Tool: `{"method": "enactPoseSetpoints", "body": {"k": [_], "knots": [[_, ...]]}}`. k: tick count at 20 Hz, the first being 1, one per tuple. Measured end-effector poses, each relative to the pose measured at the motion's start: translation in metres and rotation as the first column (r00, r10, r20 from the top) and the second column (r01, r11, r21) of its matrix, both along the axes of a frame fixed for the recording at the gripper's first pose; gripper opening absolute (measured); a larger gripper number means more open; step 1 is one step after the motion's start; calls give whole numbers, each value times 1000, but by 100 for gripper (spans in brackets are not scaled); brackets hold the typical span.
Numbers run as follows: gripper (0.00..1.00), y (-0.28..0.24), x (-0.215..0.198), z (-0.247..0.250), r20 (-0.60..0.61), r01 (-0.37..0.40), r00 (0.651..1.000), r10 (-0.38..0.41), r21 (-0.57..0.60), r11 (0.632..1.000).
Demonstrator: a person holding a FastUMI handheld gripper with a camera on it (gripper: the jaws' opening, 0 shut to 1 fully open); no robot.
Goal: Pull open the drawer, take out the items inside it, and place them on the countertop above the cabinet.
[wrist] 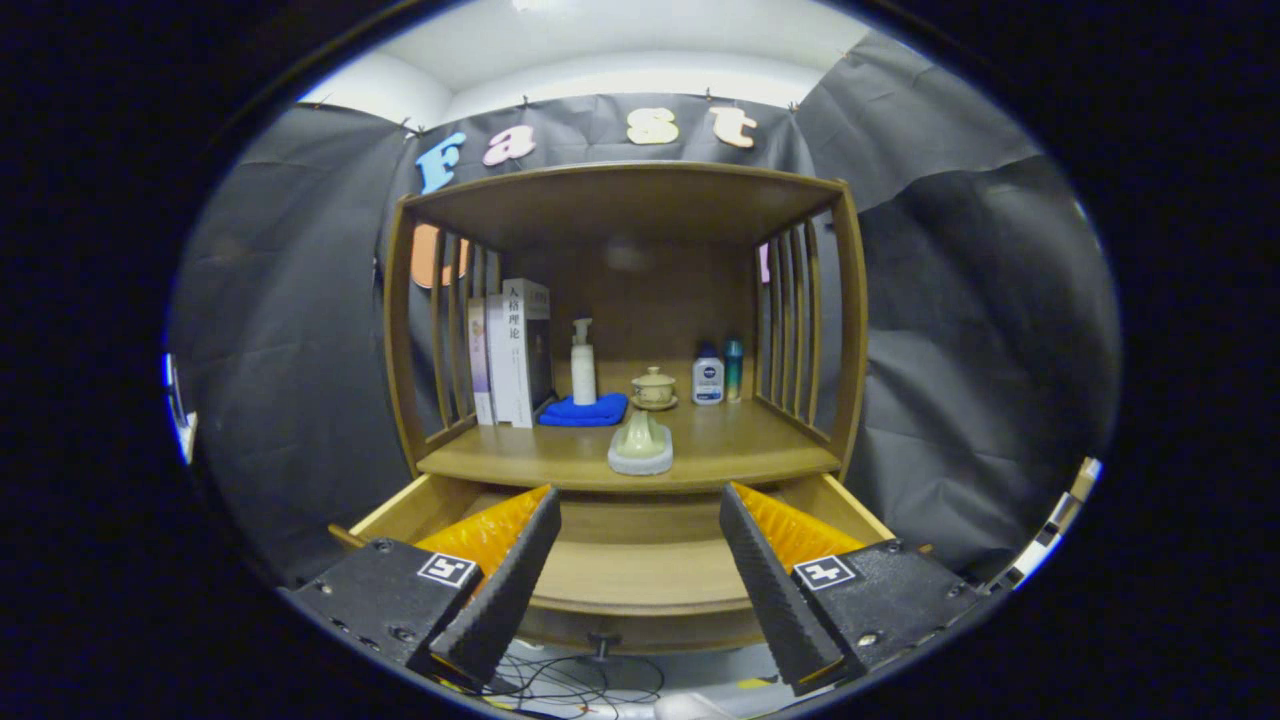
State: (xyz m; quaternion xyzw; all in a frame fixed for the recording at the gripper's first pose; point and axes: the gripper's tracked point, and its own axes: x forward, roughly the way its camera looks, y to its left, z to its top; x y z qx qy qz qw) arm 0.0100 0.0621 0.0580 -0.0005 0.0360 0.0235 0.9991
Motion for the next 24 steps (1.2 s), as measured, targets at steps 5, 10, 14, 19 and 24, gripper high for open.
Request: {"method": "enactPoseSetpoints", "body": {"k": [5,10,14,19,24], "knots": [[100,5,-20,-60,-34,13,999,-13,15,1000],[100,17,-22,-117,-113,7,994,-8,-11,1000],[100,19,-13,-145,-141,19,990,-19,-4,1000],[100,23,2,-168,-155,26,987,-29,-19,999],[100,26,2,-170,-129,45,990,-48,-24,999]]}}
